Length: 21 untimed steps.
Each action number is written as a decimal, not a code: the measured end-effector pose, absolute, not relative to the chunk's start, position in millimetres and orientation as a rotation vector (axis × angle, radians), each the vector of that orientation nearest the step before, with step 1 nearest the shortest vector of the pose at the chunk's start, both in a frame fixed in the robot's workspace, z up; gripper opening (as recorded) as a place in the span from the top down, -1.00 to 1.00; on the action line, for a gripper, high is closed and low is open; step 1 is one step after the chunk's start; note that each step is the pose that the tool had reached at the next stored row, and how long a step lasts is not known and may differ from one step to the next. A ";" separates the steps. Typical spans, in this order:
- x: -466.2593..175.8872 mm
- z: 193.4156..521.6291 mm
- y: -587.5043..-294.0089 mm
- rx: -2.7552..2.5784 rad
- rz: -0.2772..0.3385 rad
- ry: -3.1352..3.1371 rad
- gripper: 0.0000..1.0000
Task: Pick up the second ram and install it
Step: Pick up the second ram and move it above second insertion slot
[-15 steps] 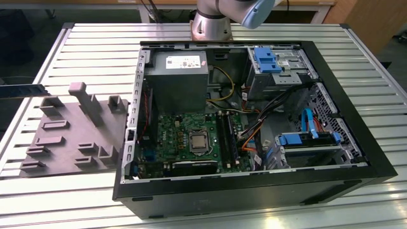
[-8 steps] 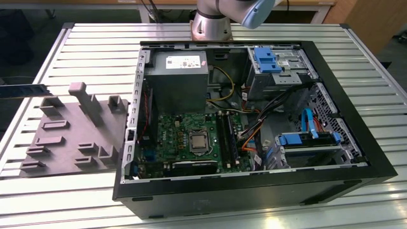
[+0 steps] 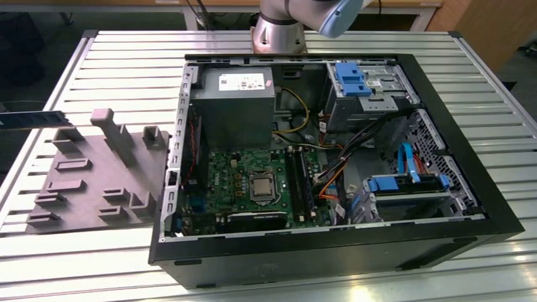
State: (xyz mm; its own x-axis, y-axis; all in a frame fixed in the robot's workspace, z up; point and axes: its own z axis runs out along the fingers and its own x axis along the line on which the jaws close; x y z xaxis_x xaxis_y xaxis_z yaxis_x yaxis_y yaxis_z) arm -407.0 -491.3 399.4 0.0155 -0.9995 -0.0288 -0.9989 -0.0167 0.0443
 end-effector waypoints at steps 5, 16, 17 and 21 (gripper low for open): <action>-404.1 399.3 -491.3 2.230 -0.081 -2.195 0.76; -398.8 399.4 -491.3 2.230 -0.081 -2.195 0.76; -398.1 399.4 -491.3 2.230 -0.081 -2.195 0.76; -396.0 399.4 -491.3 2.230 -0.081 -2.195 0.76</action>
State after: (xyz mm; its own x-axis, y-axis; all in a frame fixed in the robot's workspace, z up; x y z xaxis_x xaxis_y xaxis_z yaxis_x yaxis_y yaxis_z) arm -396.0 -491.3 399.4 0.0154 -0.9995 -0.0288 -0.9989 -0.0167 0.0442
